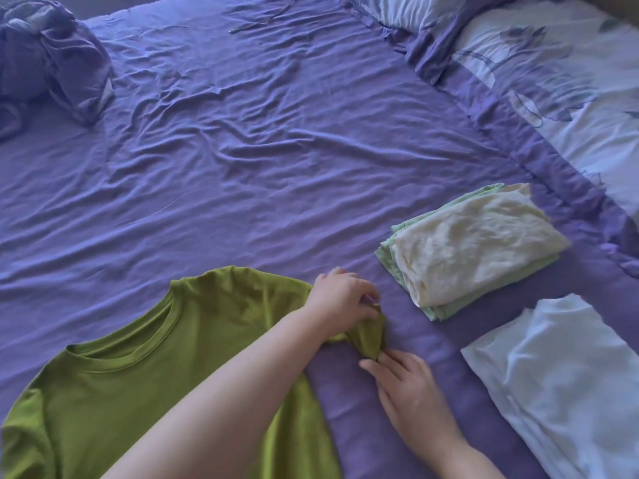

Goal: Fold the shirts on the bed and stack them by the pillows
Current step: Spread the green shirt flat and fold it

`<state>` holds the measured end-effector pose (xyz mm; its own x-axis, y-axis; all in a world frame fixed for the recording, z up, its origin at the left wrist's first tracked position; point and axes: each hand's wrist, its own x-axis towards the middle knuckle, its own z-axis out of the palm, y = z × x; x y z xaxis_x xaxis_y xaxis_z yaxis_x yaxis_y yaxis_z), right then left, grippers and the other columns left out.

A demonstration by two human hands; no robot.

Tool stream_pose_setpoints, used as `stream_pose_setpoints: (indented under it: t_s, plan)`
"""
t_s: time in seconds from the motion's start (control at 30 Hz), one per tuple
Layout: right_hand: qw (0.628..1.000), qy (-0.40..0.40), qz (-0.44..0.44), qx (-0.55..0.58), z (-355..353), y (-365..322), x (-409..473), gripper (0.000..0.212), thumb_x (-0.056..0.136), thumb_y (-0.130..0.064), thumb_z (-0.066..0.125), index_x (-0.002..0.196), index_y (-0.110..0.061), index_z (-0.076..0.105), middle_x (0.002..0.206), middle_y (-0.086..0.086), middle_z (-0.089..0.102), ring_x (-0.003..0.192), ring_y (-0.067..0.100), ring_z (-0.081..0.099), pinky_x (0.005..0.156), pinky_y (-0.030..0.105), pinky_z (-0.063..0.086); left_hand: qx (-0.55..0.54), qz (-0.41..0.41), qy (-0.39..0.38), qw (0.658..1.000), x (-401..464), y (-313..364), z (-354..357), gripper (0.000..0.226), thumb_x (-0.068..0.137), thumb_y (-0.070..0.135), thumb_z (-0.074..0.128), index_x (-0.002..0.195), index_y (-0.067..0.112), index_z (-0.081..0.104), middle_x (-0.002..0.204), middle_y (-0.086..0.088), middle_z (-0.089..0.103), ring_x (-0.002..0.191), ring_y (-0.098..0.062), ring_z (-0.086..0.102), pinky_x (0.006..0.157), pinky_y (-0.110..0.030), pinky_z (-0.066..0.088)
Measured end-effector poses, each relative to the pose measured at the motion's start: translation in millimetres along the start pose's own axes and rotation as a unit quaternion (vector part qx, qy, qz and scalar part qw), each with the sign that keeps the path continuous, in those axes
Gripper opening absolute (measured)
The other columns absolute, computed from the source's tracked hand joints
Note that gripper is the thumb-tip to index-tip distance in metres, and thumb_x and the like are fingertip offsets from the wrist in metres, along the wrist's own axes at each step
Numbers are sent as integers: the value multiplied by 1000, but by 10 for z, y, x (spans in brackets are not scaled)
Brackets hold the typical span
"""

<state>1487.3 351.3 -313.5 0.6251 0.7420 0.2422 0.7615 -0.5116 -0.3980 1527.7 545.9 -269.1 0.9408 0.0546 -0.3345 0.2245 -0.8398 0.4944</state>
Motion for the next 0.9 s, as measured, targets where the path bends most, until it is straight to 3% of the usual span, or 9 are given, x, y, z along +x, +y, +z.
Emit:
stream_pose_setpoints:
  t_s: [0.1,0.17,0.27,0.33,0.43,0.57,0.67,0.8,0.9]
  plan:
    - [993,13,100,66,-9,-70,16,30,81,-27,54,109,-16,59,93,2,68,87,16,56,82,28,40,12,6,-59,998,86,22,33,30,76,42,71,104,35,67,103,10,60,109,-17,43,91,-33,35]
    - [983,15,162,87,20,-105,37,35,78,-21,68,110,-8,61,95,3,68,83,23,64,82,29,39,-1,22,-83,996,89,6,-3,30,75,36,74,103,30,67,102,3,59,105,-17,46,93,-32,38]
    - [960,9,238,146,39,-106,99,36,72,-9,78,106,-10,64,88,0,68,79,26,64,78,30,40,-77,12,-26,997,78,-42,-97,17,76,23,75,92,17,72,90,-2,57,90,-18,55,86,-31,43]
    - [949,15,268,168,34,-80,119,30,73,-11,78,101,-13,67,84,-2,68,79,25,63,76,33,41,-47,-10,-41,998,68,-60,-97,13,81,23,70,91,16,73,89,-3,65,88,-19,59,84,-31,45]
    - [947,45,283,143,44,-65,108,21,73,-15,78,93,-16,70,88,-3,68,88,22,63,78,37,42,-24,-72,-67,995,29,-85,14,16,85,29,64,96,20,72,95,0,70,93,-20,61,86,-33,48]
    - [943,76,298,129,92,-71,64,16,75,-27,68,88,-19,73,92,1,67,89,22,64,80,36,42,-79,-107,-26,991,-16,-75,98,12,86,31,64,84,22,72,60,8,63,63,-7,58,65,-25,45]
    - [943,97,290,132,105,-71,43,20,69,-28,69,87,-23,75,91,0,67,92,12,58,82,29,36,-105,-118,-15,987,-41,-86,115,15,88,31,61,77,25,68,52,9,61,48,4,50,54,-19,39]
    - [952,114,250,133,95,-47,20,21,62,-24,73,83,-25,75,87,-4,68,92,5,50,78,26,34,-96,-117,-5,988,-52,-129,113,6,83,28,66,81,31,70,59,11,60,55,3,52,59,-21,42]
    - [953,111,243,140,117,-19,-14,21,61,-22,78,81,-25,75,89,-3,68,92,6,55,79,26,37,-74,-50,-5,996,-46,-130,131,18,75,25,75,93,28,73,79,8,50,72,-4,50,78,-23,46]
